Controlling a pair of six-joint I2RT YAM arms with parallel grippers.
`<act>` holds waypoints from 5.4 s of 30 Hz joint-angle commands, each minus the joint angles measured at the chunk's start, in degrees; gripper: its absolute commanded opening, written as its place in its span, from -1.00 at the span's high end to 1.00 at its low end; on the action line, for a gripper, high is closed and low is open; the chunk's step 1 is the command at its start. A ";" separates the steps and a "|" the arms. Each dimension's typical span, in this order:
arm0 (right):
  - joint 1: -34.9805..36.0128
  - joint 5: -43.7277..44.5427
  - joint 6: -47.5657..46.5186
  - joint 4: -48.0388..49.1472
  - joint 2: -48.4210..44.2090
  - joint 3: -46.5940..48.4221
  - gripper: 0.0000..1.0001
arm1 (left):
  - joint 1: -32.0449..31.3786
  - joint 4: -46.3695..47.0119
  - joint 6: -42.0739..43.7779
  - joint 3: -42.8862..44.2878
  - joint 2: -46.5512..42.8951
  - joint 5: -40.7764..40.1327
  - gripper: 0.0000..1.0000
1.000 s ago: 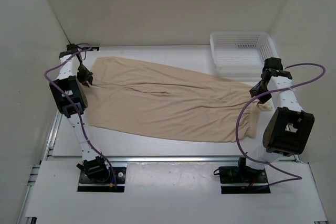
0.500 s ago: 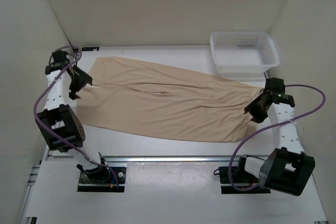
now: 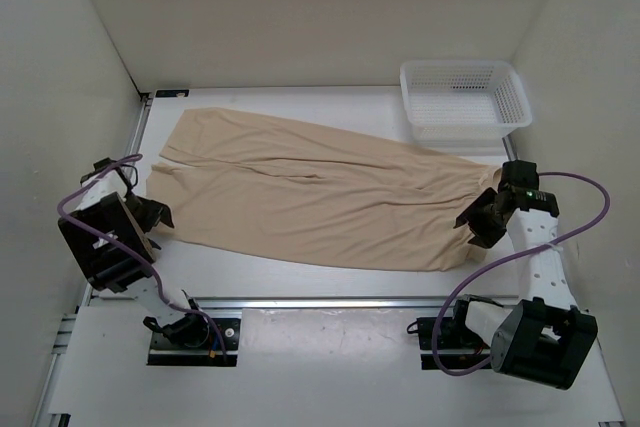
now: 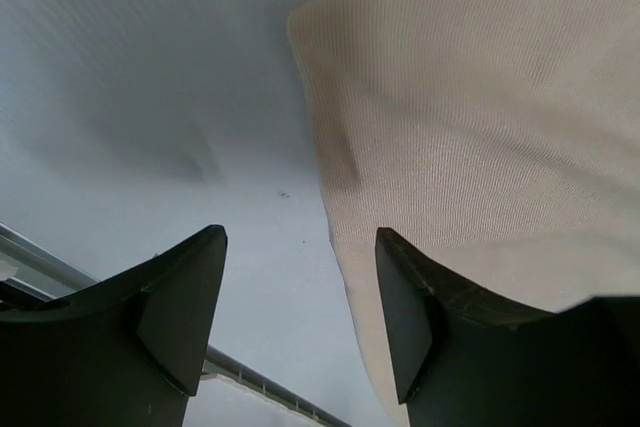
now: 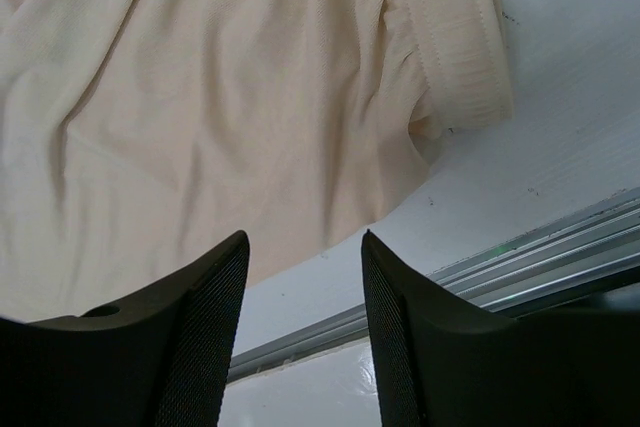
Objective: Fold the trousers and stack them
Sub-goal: Flatten the trousers out, then fold the trousers
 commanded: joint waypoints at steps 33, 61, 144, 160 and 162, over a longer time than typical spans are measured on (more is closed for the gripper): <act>0.32 -4.89 -1.54 -2.22 -1.49 1.63 -0.19 | -7.45 -1.79 3.12 11.69 4.59 -20.16 -0.66; 3.93 -2.62 -2.16 -7.67 -8.24 4.80 -0.19 | -2.36 3.56 5.75 8.70 5.63 -6.61 0.46; 5.51 10.64 20.08 13.68 6.60 -15.59 0.12 | 1.95 -0.39 5.05 17.14 -4.55 -1.00 0.79; 5.51 12.50 15.16 2.71 -10.35 -9.10 1.00 | 1.95 -5.05 5.05 21.62 -10.79 -5.83 0.79; 5.51 13.64 14.36 -0.63 -13.94 -7.86 1.00 | 1.95 -5.84 5.05 22.23 -12.03 -5.83 0.79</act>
